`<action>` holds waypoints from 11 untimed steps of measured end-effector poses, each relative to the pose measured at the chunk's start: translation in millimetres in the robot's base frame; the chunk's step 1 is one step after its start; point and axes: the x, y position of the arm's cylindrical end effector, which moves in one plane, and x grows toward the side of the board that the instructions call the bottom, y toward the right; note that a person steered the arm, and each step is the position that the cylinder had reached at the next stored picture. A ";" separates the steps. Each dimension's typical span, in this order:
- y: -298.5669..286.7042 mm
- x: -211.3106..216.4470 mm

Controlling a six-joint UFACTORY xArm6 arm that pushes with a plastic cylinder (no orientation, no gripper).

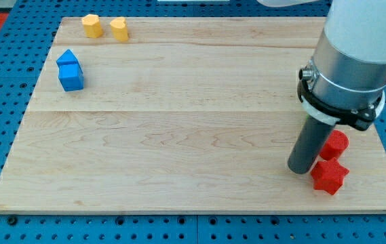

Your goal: Position yourself at the left of the blue cube

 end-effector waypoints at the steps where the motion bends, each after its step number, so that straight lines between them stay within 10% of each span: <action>1: 20.8 1.7; 4: -46.4 2.5; 9: -448.4 -129.0; 11: -417.2 -209.5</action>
